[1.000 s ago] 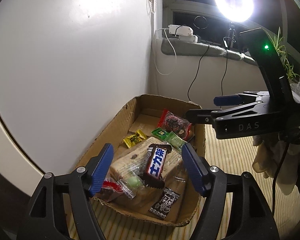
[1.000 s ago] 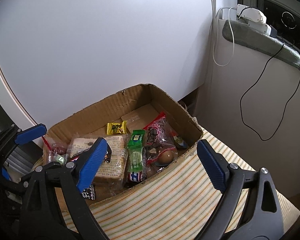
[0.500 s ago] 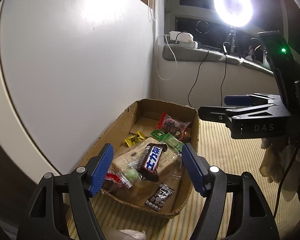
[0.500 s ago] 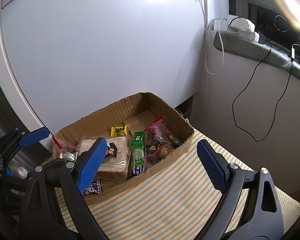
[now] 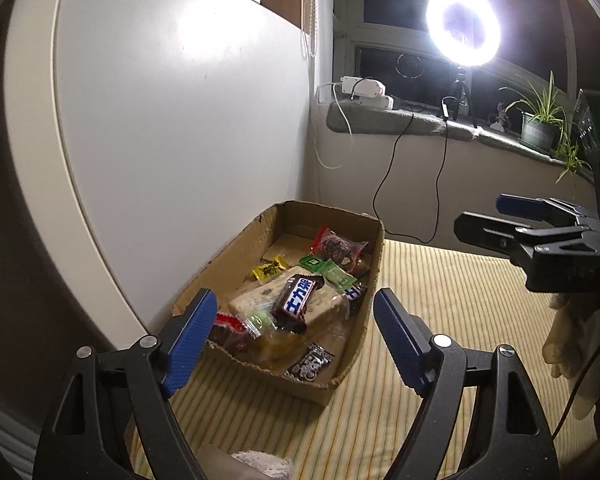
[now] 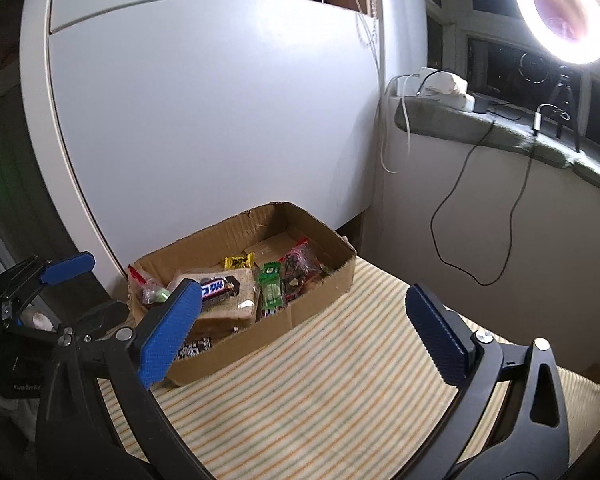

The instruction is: Organize snacks

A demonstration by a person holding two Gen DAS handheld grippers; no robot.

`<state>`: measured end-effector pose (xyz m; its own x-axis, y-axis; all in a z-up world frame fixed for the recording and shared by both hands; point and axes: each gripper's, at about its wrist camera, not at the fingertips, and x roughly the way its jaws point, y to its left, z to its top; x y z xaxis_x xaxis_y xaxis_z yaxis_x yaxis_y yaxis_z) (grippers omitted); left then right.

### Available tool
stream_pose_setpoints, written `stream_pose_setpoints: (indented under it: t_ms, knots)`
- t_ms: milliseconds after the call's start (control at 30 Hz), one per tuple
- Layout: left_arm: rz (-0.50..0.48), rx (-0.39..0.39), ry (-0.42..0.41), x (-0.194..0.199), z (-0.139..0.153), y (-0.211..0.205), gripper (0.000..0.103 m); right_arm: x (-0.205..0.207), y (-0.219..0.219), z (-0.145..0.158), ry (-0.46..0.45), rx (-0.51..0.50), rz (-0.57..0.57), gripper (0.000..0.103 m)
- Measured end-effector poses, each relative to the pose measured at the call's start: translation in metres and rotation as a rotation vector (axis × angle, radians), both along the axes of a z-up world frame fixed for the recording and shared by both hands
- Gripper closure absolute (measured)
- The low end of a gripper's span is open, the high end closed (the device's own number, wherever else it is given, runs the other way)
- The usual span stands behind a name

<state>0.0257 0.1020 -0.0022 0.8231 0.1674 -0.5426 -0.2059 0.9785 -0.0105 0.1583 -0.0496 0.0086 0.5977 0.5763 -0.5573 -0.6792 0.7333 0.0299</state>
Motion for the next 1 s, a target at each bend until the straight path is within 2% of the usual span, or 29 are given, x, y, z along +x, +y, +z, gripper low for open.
stream_pose_setpoints:
  t_ms: [333,1000]
  knots:
    - [0.007,-0.006,-0.01,-0.01,0.001,-0.006,0.022,-0.025,-0.026,-0.007,-0.011,-0.019,-0.053,0.0]
    - [0.007,0.011,-0.008,-0.015,0.002,-0.012,0.022,-0.037,-0.044,-0.015,0.007,-0.018,-0.057,0.0]
